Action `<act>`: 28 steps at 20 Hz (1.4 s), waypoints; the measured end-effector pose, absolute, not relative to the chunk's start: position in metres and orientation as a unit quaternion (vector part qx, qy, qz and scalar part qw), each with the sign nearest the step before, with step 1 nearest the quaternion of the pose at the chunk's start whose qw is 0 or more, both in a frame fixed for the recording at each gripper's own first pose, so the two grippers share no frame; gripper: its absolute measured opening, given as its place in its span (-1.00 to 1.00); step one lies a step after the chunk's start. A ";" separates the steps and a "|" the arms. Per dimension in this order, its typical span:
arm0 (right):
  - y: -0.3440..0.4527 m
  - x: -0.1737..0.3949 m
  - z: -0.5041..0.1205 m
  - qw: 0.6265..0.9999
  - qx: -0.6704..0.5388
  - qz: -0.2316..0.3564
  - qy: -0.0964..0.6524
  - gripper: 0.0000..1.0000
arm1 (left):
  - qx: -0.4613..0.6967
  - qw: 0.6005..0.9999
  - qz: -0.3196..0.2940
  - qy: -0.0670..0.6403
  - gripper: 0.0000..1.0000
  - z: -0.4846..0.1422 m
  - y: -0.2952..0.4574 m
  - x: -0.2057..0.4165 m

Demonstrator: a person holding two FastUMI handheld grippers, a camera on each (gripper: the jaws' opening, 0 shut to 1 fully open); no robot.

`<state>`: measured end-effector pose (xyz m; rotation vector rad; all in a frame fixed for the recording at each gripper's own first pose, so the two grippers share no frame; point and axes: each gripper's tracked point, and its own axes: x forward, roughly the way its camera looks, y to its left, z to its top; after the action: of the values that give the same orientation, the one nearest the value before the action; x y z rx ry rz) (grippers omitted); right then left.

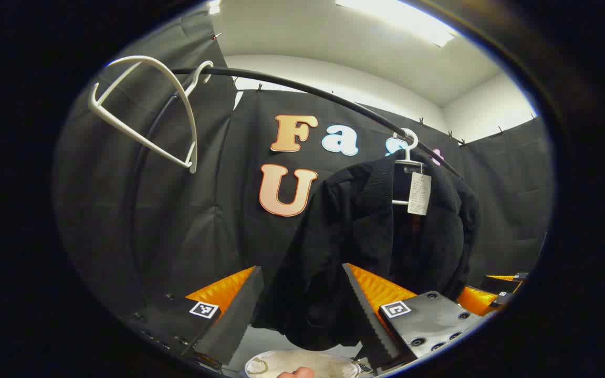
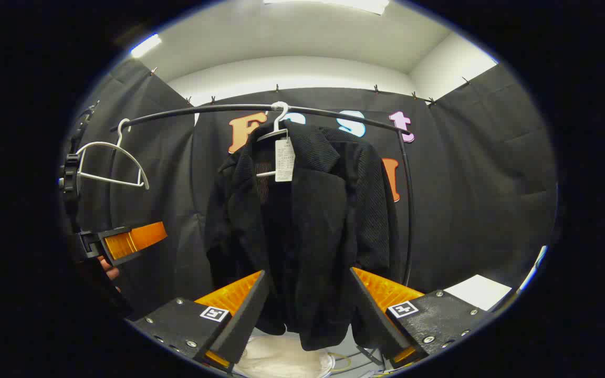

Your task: Grasp the clothes on the hanger with both hands and then place them into the laundry hamper below.

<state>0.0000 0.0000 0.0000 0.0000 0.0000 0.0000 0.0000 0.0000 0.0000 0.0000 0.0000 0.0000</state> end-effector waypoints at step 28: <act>-0.003 0.027 -0.011 1.000 -0.018 0.016 0.010 0.89 | 0.039 0.999 -0.001 -0.019 1.00 0.001 -0.017 0.020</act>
<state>0.0267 -0.0032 -0.0107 -0.0369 0.0191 0.0324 0.0204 -0.0170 0.0012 0.0776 -0.0376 -0.0019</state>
